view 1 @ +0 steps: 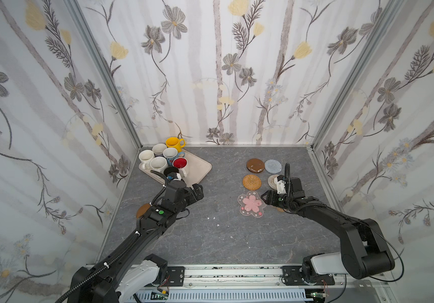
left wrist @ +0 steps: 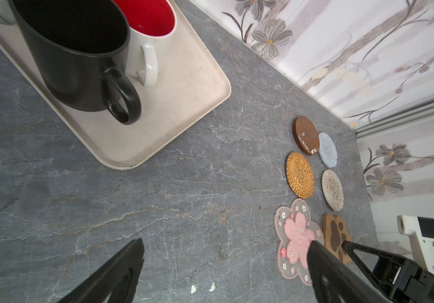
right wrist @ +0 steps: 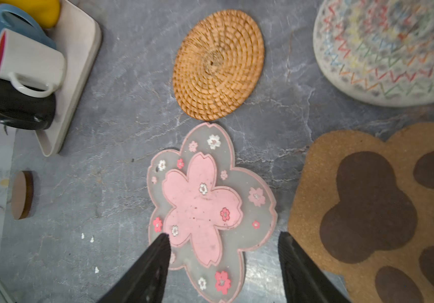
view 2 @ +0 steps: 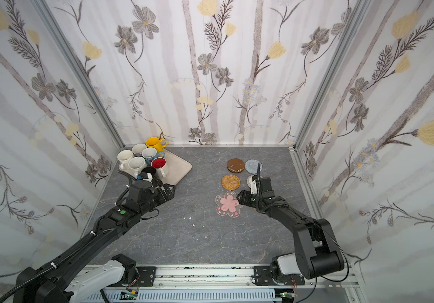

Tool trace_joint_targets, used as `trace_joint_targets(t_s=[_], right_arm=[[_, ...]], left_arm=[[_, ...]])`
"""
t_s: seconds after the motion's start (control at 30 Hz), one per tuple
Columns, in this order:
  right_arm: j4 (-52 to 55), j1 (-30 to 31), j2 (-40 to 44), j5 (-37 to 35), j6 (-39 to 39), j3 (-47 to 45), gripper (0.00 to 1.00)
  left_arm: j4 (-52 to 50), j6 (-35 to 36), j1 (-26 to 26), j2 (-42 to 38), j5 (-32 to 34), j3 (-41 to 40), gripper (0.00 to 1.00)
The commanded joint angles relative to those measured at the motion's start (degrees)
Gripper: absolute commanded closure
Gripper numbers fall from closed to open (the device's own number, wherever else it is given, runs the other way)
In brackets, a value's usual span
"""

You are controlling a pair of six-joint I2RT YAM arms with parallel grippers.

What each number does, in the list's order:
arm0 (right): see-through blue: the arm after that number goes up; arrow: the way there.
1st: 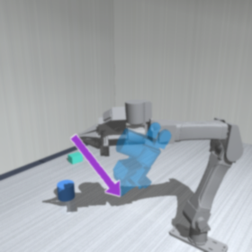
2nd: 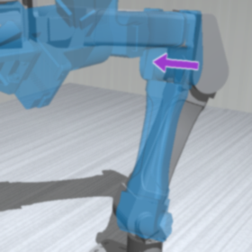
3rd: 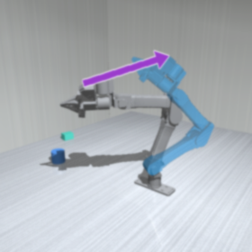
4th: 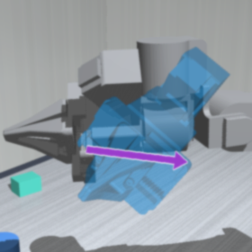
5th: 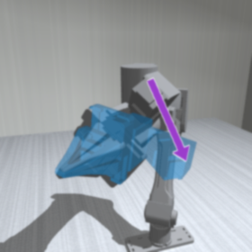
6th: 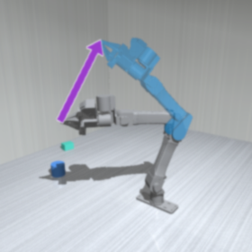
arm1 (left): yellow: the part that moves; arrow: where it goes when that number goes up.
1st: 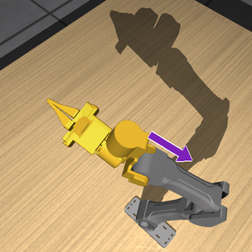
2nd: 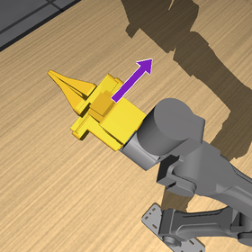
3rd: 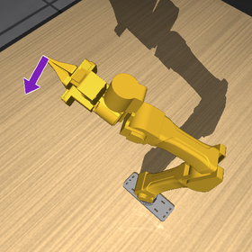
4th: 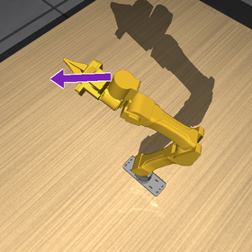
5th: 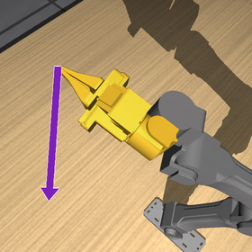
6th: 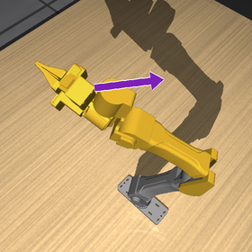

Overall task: Place cups on coasters
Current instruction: Move the coaster to the center of the table.

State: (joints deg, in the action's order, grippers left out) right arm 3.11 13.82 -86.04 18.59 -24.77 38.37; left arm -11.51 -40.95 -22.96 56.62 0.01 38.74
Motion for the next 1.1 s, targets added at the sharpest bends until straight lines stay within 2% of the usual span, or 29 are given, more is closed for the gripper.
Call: trace_joint_targets(t_s=[0.0, 0.17, 0.3, 0.4, 0.67, 0.83, 1.07], right_arm=[[2.3, 0.1, 4.3, -2.2, 1.3, 0.7, 0.31], [0.2, 0.5, 13.8, 0.5, 1.3, -1.4, 0.25], [-5.8, 1.1, 23.7, 2.6, -0.1, -6.5, 0.11], [-7.4, 1.5, 28.2, 3.2, -0.7, -8.4, 0.01], [-14.9, 2.0, 32.3, 7.1, -4.3, -13.2, 0.00], [-19.5, 3.1, 33.5, 9.4, -7.1, -15.8, 0.00], [-20.8, 5.8, 33.1, 9.9, -7.8, -16.1, 0.00]], left_arm=[[-2.4, 0.0, 3.5, -1.2, -3.4, 0.8, 0.00], [-7.6, 2.6, 11.5, -0.8, -5.4, 3.5, 0.00], [-11.1, 4.9, 20.4, 0.3, -9.3, 5.2, 0.00], [-13.2, 6.8, 25.6, 2.0, -10.3, 6.9, 0.00], [-15.3, 10.4, 35.4, 8.6, -7.7, 10.2, 0.00], [-15.7, 13.2, 40.5, 15.3, -3.4, 12.1, 0.08], [-15.1, 12.9, 42.6, 27.7, 1.1, 16.1, 0.09]])
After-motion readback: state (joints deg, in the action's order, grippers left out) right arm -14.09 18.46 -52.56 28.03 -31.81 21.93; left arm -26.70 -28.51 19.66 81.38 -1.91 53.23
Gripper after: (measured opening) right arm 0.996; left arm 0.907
